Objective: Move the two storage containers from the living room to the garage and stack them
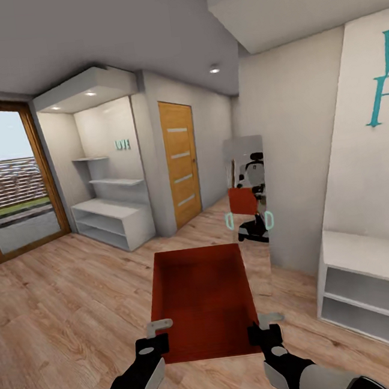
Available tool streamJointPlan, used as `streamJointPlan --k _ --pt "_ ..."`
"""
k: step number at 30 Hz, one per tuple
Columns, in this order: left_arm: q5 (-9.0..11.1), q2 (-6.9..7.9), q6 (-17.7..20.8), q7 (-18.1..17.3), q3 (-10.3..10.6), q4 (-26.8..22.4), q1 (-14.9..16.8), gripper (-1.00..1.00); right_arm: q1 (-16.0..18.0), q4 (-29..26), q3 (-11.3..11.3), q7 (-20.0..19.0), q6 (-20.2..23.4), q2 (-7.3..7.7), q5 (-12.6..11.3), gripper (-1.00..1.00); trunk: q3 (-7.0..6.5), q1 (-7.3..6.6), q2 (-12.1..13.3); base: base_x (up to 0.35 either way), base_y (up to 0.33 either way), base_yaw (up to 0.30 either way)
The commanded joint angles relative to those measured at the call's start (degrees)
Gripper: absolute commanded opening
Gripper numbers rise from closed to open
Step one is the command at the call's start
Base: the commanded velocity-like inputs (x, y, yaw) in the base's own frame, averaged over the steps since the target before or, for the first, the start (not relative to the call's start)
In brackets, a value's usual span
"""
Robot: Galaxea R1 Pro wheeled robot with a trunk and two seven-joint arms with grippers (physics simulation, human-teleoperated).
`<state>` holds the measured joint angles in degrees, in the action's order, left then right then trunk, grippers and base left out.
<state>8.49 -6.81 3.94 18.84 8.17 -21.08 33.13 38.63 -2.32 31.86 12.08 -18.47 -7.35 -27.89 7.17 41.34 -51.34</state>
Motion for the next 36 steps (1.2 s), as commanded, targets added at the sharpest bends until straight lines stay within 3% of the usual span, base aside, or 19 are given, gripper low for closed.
streamJointPlan --k 1,23,36 --pt "1.18 2.15 0.40 0.58 -0.52 -0.01 0.05 -1.00 0.04 -0.23 -1.71 -0.04 -0.16 0.58 0.55 -1.00 0.08 0.04 -0.06 0.323 0.000 0.276" --pt "1.17 2.15 0.37 0.58 -0.52 -0.01 0.04 -1.00 0.04 -0.23 -1.71 -0.04 -0.16 0.58 0.58 -1.00 0.08 0.04 -0.06 0.323 0.000 0.274" --pt "1.16 2.15 0.37 0.58 -0.52 -0.01 0.01 -1.00 0.04 -0.23 -1.71 -0.04 -0.09 0.58 0.55 -1.00 0.08 0.04 -0.06 0.323 0.000 0.020"
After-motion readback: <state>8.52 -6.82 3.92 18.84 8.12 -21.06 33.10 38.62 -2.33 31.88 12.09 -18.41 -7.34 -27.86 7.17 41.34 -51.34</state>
